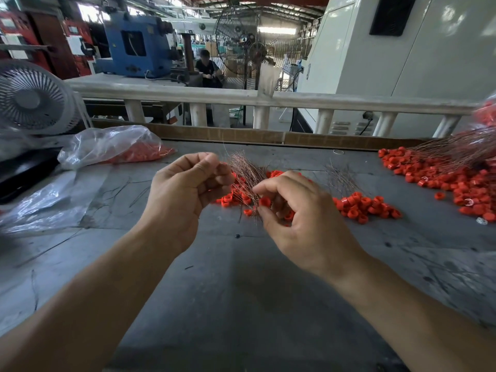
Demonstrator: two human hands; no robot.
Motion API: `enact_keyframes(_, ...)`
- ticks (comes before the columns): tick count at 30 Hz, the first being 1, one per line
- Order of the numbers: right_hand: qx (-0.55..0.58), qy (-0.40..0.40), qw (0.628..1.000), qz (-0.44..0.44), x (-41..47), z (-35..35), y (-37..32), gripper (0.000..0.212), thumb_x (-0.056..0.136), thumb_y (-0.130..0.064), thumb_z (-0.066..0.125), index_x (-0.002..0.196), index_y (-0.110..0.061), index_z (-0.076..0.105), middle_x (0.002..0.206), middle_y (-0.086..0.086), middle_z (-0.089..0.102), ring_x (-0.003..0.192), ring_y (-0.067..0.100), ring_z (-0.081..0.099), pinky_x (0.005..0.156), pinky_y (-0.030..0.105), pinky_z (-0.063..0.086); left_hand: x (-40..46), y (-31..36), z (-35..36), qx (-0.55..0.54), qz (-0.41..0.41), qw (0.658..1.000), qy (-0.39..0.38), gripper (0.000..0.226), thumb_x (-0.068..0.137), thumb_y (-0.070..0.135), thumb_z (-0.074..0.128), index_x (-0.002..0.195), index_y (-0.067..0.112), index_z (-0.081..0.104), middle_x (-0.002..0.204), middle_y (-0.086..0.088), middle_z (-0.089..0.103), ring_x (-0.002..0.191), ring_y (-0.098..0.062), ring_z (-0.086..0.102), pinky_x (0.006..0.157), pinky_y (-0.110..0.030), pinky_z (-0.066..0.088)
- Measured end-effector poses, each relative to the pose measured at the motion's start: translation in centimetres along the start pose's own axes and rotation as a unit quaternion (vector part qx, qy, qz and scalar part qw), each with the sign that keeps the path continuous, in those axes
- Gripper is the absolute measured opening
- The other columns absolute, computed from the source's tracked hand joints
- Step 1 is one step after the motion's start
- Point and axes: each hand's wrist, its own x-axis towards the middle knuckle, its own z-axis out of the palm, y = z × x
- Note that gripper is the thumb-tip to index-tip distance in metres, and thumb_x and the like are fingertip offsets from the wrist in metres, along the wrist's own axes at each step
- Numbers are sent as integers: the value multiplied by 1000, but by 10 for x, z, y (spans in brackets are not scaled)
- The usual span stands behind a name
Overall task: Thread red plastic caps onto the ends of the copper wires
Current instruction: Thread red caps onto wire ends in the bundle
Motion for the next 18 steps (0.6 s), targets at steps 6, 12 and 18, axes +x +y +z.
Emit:
enact_keyframes(6, -51, -13, 998, 18, 1, -6, 8, 15, 89, -8, 72, 102, -15, 75, 100, -8, 64, 87, 7, 62, 79, 28, 55, 7, 5, -11, 18, -8, 999, 50, 20, 103, 18, 56, 88, 8, 66, 82, -11, 73, 76, -24, 72, 69, -33, 62)
enact_keyframes(12, -56, -31, 997, 39, 2, -11, 10, 13, 87, -9, 74, 97, -17, 76, 96, -11, 63, 82, 3, 58, 77, 25, 52, 9, 6, -16, 62, 5, 993, 105, 17, 101, 11, 58, 89, 5, 69, 78, -10, 73, 70, -22, 72, 65, -30, 62)
enact_keyframes(18, -36, -59, 995, 75, 1, -11, 13, 10, 87, -12, 74, 93, -20, 75, 88, -15, 61, 77, 5, 58, 71, 20, 48, 12, 5, -20, -20, -6, 989, 145, 6, 96, 6, 64, 93, 3, 69, 75, -8, 73, 71, -18, 72, 69, -28, 61)
